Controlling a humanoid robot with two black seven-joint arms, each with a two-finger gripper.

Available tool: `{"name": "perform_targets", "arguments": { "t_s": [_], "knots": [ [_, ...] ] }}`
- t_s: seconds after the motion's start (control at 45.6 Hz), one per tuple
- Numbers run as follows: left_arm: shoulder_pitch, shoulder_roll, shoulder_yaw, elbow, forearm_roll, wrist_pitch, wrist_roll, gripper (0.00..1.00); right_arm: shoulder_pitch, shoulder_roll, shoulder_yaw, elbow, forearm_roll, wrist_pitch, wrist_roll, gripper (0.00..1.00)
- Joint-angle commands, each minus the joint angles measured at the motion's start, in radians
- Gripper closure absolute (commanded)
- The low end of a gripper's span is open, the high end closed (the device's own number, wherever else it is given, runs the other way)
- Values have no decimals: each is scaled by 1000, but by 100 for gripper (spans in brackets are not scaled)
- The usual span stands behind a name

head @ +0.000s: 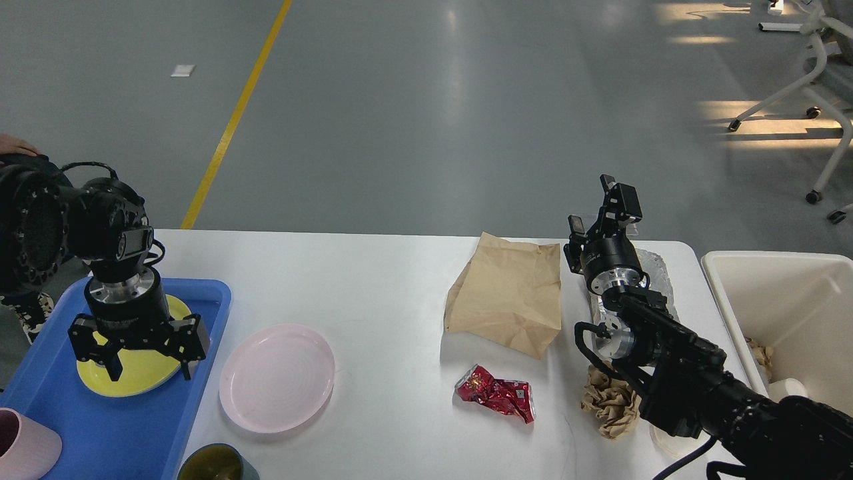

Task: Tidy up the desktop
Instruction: 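Lower the left gripper past the tray edge toward the dark olive cup, then grasp the dark olive cup with the left gripper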

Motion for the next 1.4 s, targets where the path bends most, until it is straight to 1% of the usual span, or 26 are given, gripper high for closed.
{"name": "perform_targets", "arguments": {
  "t_s": [0.0,0.11,0.285,0.658,0.878,1.009,1.075,1.207,1.272,1.316,1.382],
  "knots": [
    [6,-44,-30,-63,54,0,37,4,0,0,0,0,0,0,0,0],
    [-9,-75,-32,-112,56,0,43,4,0,0,0,0,0,0,0,0],
    [-25,-94,-53,-143,56,0,43,4,0,0,0,0,0,0,0,0],
    [4,-168,-53,-146,59,0,45,4,0,0,0,0,0,0,0,0],
    [33,-171,-55,-147,59,0,46,4,0,0,0,0,0,0,0,0],
    [58,-171,-58,-144,59,0,66,4,0,0,0,0,0,0,0,0],
    [73,-171,-64,-135,59,0,68,4,0,0,0,0,0,0,0,0],
    [93,-171,-81,-129,56,0,62,12,0,0,0,0,0,0,0,0],
    [98,-171,-93,-129,54,0,63,19,0,0,0,0,0,0,0,0],
    [102,-171,-95,-129,54,0,63,26,0,0,0,0,0,0,0,0],
    [109,-171,-95,-126,53,0,65,33,0,0,0,0,0,0,0,0]
  ]
}}
